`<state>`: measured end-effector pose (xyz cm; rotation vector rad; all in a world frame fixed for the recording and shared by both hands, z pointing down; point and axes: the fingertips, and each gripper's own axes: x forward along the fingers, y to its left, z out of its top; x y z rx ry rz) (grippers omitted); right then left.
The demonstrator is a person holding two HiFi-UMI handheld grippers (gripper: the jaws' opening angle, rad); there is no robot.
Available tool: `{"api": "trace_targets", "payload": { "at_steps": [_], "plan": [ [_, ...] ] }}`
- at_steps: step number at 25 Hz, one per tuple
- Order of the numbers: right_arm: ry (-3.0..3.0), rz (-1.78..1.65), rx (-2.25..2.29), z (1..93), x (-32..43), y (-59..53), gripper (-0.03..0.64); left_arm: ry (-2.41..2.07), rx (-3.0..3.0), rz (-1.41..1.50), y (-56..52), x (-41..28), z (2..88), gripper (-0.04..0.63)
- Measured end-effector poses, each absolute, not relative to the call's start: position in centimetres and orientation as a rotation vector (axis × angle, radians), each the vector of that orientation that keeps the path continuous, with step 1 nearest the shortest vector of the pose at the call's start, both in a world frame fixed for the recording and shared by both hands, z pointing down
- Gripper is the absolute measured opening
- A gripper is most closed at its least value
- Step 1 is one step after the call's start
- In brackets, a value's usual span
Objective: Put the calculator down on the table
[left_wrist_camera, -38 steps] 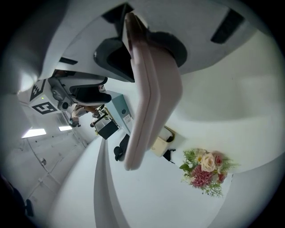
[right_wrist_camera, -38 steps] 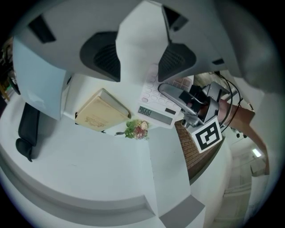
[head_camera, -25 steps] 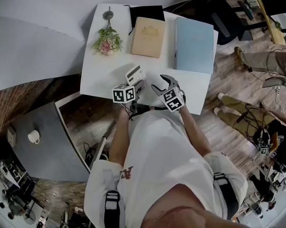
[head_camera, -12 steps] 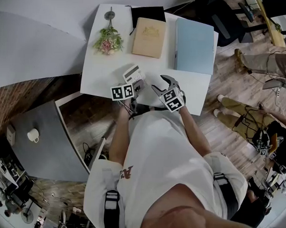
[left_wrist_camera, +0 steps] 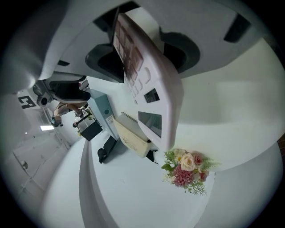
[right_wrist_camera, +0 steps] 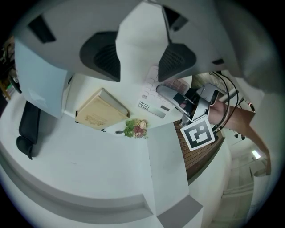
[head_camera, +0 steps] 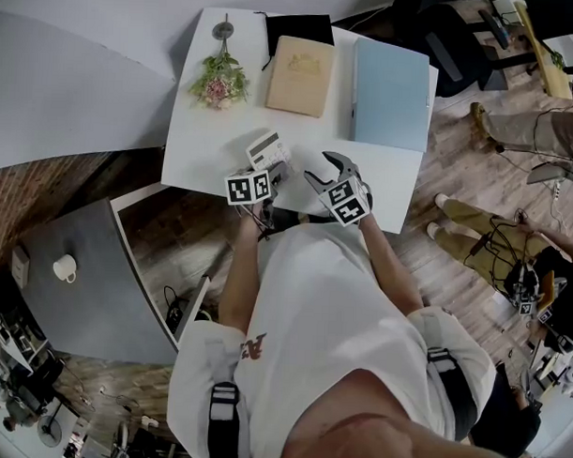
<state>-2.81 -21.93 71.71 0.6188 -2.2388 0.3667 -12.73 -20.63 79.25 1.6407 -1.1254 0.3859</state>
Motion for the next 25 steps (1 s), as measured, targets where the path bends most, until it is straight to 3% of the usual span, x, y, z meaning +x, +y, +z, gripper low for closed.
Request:
{"api": "trace_targets", "payload": {
  "at_steps": [25],
  "plan": [
    [-2.249, 0.336, 0.630, 71.1, -2.9, -20.9, 0.272, -1.333, 1.707, 0.573, -18.9, -14.8, 79.7, 0.414]
  ]
}}
